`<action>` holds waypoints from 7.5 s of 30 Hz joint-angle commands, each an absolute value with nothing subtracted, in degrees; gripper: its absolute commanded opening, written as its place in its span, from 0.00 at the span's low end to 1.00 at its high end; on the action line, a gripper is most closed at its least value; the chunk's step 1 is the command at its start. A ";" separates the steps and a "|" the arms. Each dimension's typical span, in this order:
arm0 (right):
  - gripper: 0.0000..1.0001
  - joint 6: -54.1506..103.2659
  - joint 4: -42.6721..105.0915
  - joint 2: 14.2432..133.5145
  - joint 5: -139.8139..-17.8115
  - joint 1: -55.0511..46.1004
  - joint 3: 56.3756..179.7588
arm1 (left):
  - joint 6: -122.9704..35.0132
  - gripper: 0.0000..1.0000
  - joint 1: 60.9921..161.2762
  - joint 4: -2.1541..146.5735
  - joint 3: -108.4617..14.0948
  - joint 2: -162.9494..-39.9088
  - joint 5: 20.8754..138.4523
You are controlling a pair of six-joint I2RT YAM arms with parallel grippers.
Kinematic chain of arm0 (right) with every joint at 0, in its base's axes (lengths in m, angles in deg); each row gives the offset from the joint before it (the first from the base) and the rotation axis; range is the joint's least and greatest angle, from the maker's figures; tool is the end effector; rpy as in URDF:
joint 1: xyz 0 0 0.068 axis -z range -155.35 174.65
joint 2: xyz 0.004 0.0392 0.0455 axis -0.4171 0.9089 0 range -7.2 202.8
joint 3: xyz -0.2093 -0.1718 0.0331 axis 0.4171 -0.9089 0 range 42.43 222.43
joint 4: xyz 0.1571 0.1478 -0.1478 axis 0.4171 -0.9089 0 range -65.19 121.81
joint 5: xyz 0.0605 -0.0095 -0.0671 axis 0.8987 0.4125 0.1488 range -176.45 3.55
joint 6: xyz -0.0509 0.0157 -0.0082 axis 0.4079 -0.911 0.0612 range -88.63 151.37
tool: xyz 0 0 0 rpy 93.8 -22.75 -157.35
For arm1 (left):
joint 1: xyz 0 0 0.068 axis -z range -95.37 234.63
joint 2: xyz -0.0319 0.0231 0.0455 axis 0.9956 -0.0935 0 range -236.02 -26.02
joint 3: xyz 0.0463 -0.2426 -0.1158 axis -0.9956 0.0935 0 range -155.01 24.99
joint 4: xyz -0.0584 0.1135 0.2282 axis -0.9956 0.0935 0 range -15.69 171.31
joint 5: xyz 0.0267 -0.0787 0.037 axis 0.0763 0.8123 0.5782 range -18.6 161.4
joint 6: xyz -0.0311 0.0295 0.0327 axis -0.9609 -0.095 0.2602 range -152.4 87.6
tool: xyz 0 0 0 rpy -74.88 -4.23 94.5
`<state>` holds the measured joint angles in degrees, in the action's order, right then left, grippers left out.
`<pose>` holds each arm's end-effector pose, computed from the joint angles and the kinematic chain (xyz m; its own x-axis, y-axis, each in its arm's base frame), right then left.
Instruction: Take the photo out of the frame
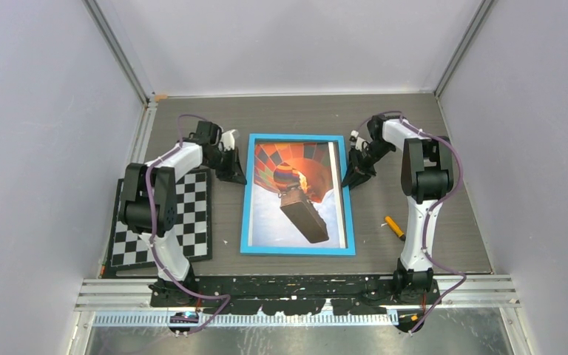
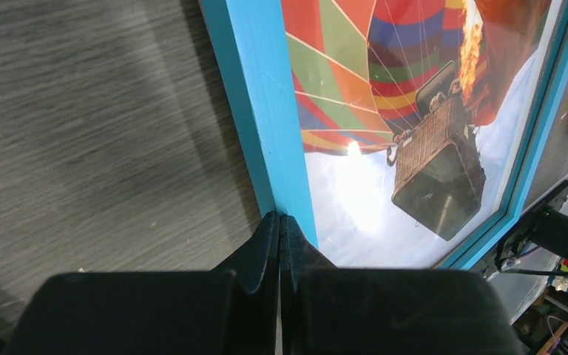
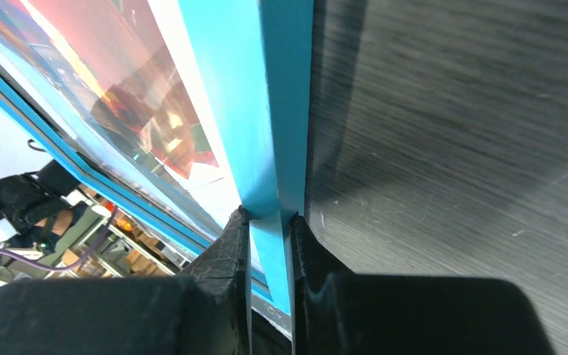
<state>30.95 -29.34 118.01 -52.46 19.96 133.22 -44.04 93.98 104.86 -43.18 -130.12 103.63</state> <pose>0.3952 0.0524 0.1372 -0.9920 -0.0754 0.1011 -0.0065 0.8313 0.5558 0.3516 -0.0772 0.1788 -0.9562 -0.0155 -0.2923 0.1578 0.8138 -0.5594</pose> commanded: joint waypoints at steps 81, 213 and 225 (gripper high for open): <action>0.01 29.68 -28.64 116.02 -66.85 23.77 136.70 | -51.33 0.18 89.47 90.51 -57.21 -145.09 104.14; 0.71 33.92 -29.28 117.49 -69.95 26.30 144.29 | -55.56 0.53 94.57 84.23 -63.25 -143.36 108.33; 0.82 44.32 -34.01 112.42 -58.76 28.43 147.69 | -54.51 0.53 90.08 90.63 -55.81 -139.44 110.34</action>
